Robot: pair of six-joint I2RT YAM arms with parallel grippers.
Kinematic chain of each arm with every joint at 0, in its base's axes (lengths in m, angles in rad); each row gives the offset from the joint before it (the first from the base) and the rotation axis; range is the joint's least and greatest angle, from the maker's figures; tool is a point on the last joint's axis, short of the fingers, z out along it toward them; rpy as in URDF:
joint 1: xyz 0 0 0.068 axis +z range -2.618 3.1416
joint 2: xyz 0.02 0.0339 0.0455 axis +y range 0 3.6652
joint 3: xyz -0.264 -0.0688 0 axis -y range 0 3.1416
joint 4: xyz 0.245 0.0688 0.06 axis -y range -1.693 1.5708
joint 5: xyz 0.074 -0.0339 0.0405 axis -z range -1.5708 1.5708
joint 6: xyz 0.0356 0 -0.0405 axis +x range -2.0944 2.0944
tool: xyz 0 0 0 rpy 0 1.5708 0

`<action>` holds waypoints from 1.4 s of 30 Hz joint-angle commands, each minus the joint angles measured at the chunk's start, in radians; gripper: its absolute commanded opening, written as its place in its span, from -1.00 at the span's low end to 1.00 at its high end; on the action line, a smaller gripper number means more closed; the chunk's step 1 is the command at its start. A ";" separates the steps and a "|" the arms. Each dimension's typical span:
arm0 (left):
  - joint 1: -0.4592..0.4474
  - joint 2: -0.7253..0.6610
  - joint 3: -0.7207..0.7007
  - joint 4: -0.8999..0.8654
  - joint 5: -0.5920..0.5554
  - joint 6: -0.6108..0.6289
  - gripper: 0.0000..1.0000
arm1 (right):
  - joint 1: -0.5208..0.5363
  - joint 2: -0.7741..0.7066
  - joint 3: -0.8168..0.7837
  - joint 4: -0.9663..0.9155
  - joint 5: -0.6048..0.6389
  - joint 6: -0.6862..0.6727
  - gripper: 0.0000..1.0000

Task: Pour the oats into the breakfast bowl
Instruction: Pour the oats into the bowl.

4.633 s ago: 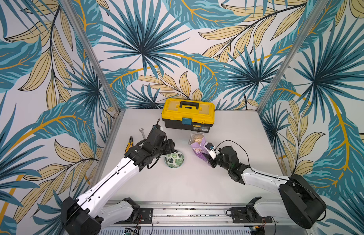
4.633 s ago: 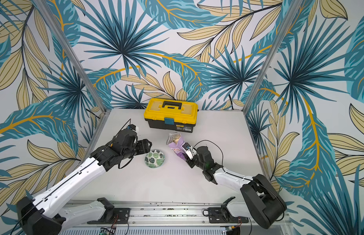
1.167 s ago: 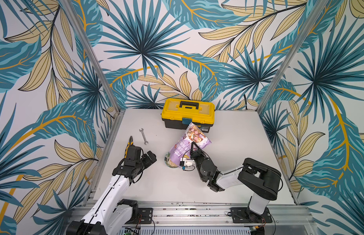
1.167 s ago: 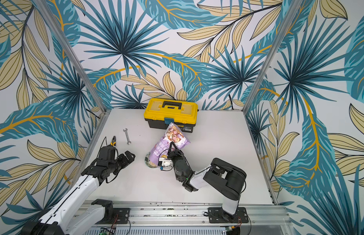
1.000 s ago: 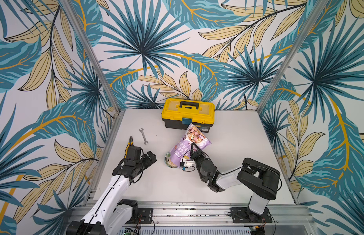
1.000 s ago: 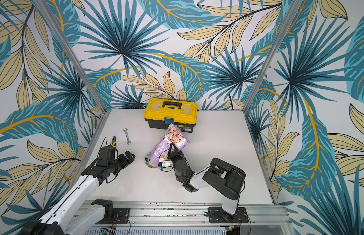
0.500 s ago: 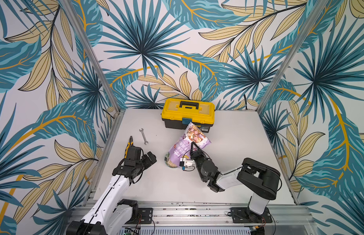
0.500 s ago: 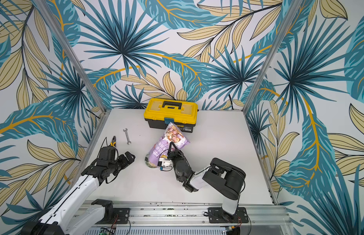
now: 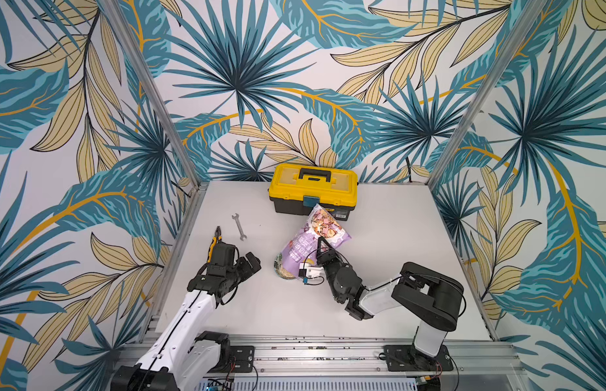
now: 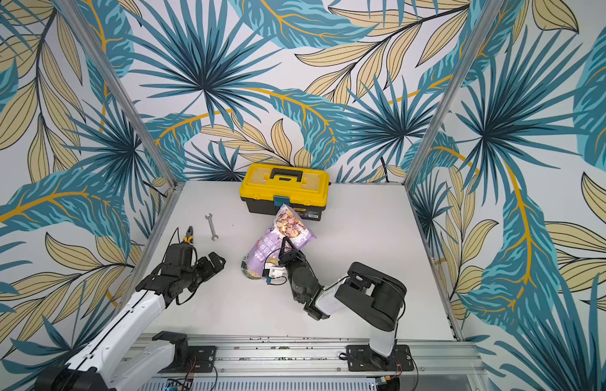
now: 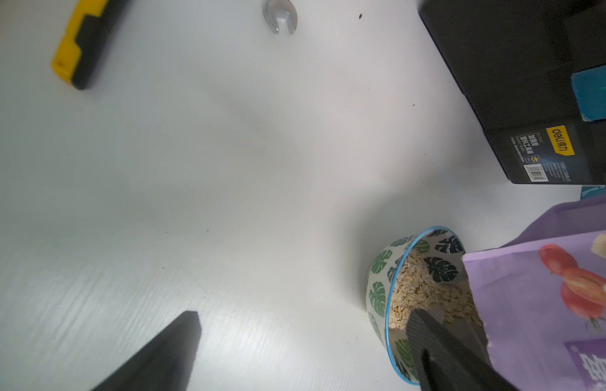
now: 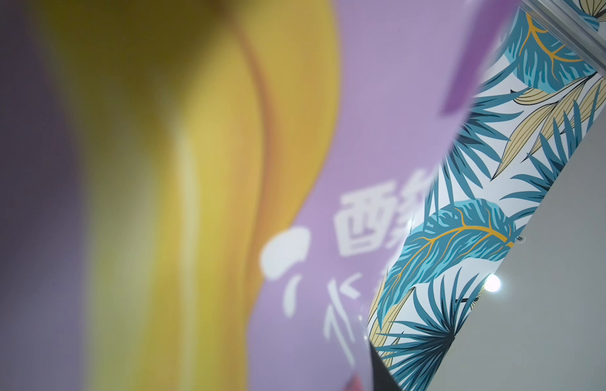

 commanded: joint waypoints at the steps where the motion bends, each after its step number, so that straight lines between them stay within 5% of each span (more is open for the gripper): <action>1: 0.007 0.018 0.023 0.013 0.027 0.017 1.00 | 0.013 0.000 0.010 0.202 -0.005 -0.083 -1.00; 17: 0.007 0.036 0.025 0.015 0.049 0.032 1.00 | 0.008 -0.109 0.021 0.112 0.014 -0.040 -1.00; 42: 0.007 0.030 0.019 0.009 0.048 0.034 1.00 | -0.021 -0.076 0.008 0.151 -0.021 -0.100 -1.00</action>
